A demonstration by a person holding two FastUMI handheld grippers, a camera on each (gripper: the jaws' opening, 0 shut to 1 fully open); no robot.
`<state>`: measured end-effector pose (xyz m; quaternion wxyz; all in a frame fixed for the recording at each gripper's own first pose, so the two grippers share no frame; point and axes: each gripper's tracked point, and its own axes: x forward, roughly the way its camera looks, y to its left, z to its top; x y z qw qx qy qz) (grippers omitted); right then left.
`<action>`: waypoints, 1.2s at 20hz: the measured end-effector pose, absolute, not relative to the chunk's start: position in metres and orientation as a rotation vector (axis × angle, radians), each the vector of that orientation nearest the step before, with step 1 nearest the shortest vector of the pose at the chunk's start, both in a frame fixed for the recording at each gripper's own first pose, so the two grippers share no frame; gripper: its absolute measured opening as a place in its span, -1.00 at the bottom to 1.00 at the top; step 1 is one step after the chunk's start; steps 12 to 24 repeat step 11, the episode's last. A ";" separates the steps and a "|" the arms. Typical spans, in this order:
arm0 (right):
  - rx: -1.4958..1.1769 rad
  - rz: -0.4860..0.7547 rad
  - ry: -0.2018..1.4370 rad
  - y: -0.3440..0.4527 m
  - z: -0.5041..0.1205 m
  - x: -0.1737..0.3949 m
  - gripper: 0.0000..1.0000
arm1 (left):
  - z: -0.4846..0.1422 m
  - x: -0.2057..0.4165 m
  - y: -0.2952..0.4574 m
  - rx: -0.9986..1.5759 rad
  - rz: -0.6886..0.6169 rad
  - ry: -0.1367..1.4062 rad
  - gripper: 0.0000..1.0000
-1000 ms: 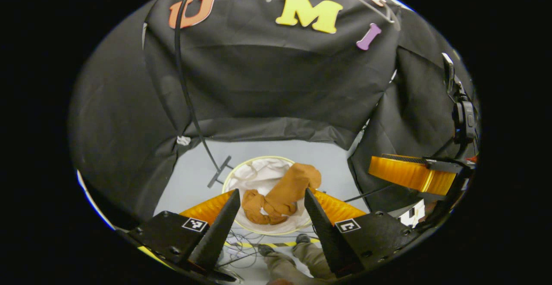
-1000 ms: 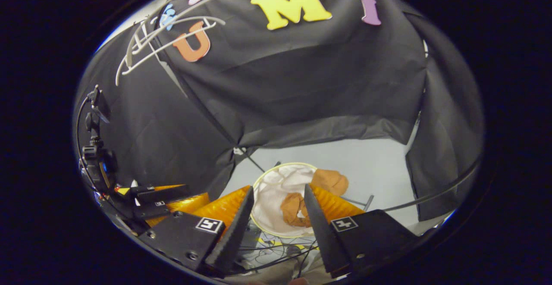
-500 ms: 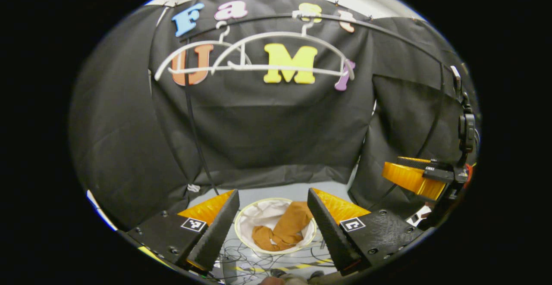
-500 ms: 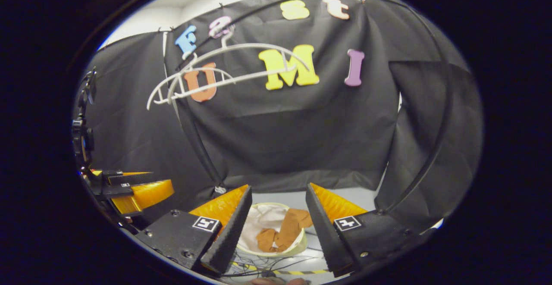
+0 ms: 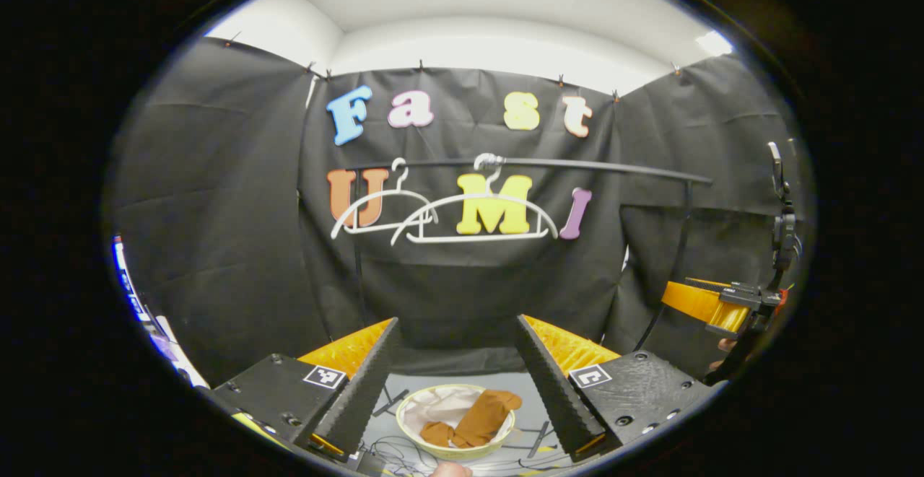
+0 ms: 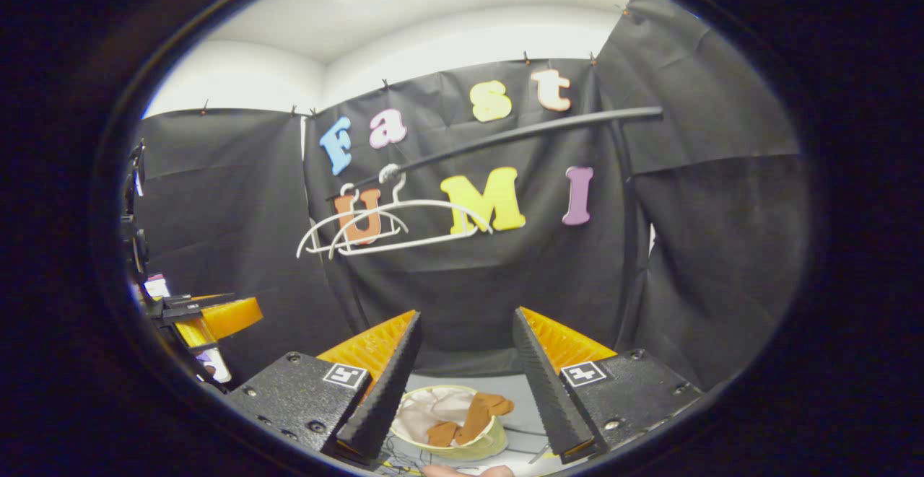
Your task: Grasp the clothes on the hanger with both hands and then place them into the laundry hamper below.
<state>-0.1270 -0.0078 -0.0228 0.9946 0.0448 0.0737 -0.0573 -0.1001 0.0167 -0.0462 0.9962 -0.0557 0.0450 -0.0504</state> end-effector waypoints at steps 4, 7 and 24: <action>0.065 -0.099 0.079 -0.014 0.007 -0.168 0.84 | -0.015 -0.143 0.017 -0.055 -0.041 -0.021 1.00; 0.072 -0.084 0.064 -0.016 0.021 -0.183 0.87 | 0.009 -0.164 0.012 -0.033 -0.033 -0.062 1.00; 0.059 -0.108 0.043 -0.027 0.030 -0.192 0.87 | 0.016 -0.169 0.018 -0.044 -0.020 -0.075 1.00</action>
